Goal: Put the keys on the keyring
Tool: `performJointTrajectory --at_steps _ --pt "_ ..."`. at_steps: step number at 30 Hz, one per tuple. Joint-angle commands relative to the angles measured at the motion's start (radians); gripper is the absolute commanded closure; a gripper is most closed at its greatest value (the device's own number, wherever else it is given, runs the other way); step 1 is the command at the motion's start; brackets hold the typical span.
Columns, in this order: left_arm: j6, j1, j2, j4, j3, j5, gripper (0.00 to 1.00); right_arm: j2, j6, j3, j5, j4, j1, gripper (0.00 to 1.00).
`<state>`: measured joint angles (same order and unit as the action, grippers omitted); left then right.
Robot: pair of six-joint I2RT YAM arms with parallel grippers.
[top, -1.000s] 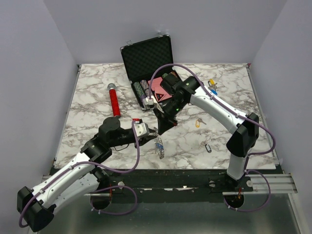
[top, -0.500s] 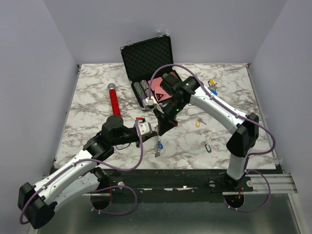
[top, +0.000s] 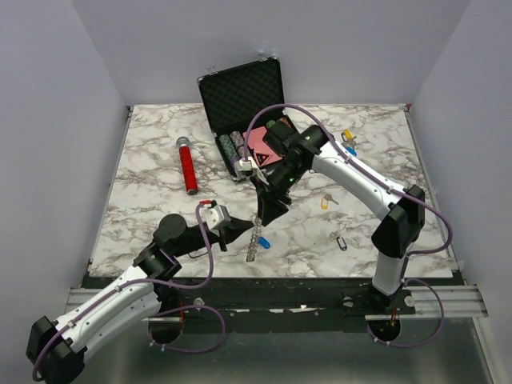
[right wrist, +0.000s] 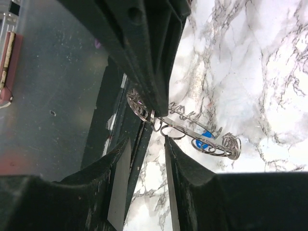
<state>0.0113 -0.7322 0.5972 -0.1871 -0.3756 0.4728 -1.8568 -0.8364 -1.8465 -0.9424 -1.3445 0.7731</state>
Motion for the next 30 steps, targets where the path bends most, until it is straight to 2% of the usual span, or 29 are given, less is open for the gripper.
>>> performJointTrajectory --at_steps 1,5,7,10,20,30 --pt "0.3 0.007 -0.065 -0.383 0.133 -0.086 1.0 0.033 -0.03 -0.014 -0.091 -0.028 -0.006 0.57" --pt "0.401 0.008 -0.071 -0.584 0.216 -0.126 1.0 0.053 -0.056 0.026 -0.15 0.027 -0.006 0.57" --pt "0.412 0.007 -0.065 -0.61 0.224 -0.128 1.0 0.068 -0.035 0.055 -0.153 0.083 -0.006 0.56" --pt "0.417 0.008 -0.068 -0.618 0.225 -0.131 1.0 0.082 -0.012 0.082 -0.151 0.133 -0.009 0.55" --pt "0.449 0.007 -0.065 -0.683 0.256 -0.132 1.0 0.094 -0.032 0.036 -0.197 0.122 -0.006 0.55" --pt "0.452 0.007 -0.057 -0.675 0.251 -0.161 1.0 0.094 -0.026 0.052 -0.265 0.117 -0.006 0.65"
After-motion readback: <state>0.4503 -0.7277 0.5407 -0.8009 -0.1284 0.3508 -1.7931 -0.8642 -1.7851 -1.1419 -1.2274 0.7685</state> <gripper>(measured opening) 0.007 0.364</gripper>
